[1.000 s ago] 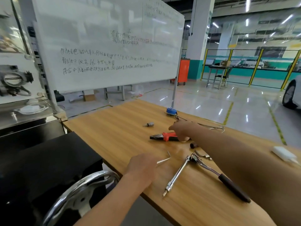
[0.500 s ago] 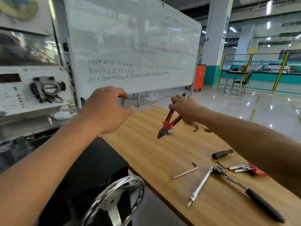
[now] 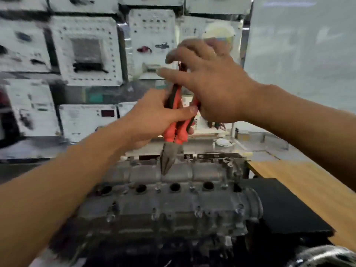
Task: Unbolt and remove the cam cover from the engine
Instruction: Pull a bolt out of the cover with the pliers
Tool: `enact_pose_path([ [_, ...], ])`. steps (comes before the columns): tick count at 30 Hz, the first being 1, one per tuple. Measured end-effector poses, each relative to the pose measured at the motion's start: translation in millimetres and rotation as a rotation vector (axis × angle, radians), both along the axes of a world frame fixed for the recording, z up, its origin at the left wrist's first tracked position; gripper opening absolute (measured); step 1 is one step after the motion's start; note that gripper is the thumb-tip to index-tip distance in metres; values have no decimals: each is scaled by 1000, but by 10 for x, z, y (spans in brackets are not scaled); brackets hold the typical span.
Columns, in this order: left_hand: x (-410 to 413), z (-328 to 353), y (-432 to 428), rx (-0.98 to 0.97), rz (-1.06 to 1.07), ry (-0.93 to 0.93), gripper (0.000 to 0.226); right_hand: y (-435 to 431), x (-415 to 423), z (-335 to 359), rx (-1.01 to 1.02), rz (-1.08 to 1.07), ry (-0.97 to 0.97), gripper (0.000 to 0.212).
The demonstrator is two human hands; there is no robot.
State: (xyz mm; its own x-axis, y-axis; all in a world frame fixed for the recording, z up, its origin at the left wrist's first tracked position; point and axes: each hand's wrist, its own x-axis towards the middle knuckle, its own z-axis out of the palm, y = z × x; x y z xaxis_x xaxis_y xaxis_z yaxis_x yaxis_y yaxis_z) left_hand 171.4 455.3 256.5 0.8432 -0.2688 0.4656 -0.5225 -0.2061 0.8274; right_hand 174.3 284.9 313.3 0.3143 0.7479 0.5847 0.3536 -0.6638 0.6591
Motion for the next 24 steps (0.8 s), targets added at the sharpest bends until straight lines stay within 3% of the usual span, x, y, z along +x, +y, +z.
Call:
enact_pose_path([
  [2,-92,-103,513,-3,2,3,25,366,46,-110,285,233,236,100],
  [4,-135,-245,924,-18,26,-5,29,702,78,-203,648,576,851,105],
  [6,-105,-390,1170,-68,16,-6,30,1027,140,-298,935,832,1443,83],
  [8,-38,-509,1261,-123,-22,-9,39,1340,176,-433,999,949,1729,39],
  [10,29,-576,1282,-148,-61,-36,35,1566,221,-559,1044,1038,1760,7],
  [17,226,-595,1307,-180,-78,-52,5,1661,400,-619,1180,1229,1600,15],
  [21,295,-605,1276,-203,-67,-9,26,1664,464,-632,1306,1165,1445,12],
  [24,360,-601,1322,-175,6,3,18,1646,530,-584,1332,1045,1403,15],
])
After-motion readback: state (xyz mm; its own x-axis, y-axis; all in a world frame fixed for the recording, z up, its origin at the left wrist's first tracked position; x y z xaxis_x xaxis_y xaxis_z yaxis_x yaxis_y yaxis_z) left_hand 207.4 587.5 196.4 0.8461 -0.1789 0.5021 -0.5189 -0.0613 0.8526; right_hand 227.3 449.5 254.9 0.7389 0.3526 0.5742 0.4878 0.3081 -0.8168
